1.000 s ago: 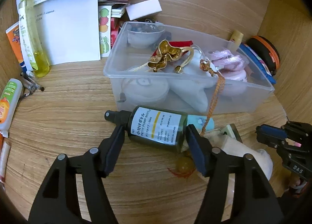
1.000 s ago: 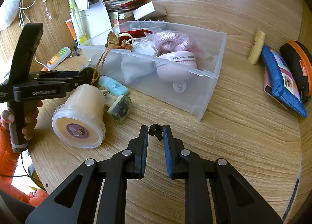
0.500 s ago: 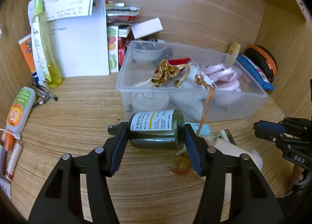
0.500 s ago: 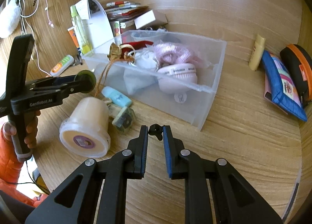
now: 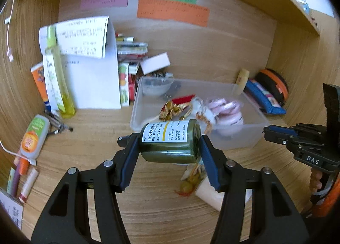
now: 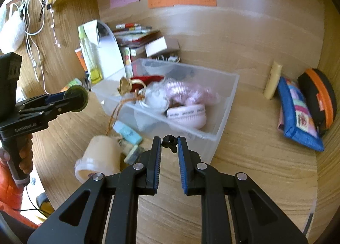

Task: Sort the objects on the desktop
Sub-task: 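Carry the green bottle and black clip over the clear box and open both tools, then grasp the white cream jar with the left tool while the right approaches the small soap bars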

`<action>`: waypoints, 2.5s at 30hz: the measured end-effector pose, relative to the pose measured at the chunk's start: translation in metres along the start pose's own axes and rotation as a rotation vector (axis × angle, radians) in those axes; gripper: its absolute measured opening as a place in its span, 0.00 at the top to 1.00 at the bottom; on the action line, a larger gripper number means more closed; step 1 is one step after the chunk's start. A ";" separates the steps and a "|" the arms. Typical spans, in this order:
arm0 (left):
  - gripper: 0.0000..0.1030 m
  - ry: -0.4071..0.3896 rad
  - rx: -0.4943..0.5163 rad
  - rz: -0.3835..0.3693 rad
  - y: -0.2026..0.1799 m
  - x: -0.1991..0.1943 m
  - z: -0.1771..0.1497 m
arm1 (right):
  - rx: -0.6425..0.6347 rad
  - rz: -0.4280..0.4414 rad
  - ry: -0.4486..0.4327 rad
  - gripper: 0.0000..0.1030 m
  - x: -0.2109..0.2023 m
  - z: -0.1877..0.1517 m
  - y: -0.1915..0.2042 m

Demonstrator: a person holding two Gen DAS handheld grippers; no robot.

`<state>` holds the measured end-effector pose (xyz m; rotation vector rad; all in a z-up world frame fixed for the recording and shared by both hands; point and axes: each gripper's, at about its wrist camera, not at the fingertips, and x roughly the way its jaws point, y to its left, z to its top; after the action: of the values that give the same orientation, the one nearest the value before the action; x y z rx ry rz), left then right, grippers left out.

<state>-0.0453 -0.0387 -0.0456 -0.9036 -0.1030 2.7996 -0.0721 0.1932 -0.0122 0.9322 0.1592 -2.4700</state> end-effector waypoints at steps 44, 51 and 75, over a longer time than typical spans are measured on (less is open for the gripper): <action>0.45 0.111 -0.008 -0.044 -0.011 0.079 0.032 | 0.021 -0.080 0.001 0.86 0.043 0.029 -0.024; 0.42 0.111 -0.005 -0.047 -0.013 0.074 0.032 | 0.006 -0.086 0.018 0.83 0.045 0.028 -0.018; 0.12 0.015 -0.043 0.049 0.006 0.012 0.017 | 0.012 -0.030 -0.059 0.26 -0.008 0.014 0.016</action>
<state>-0.0656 -0.0420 -0.0389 -0.9487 -0.1418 2.8456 -0.0676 0.1785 0.0045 0.8668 0.1400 -2.5251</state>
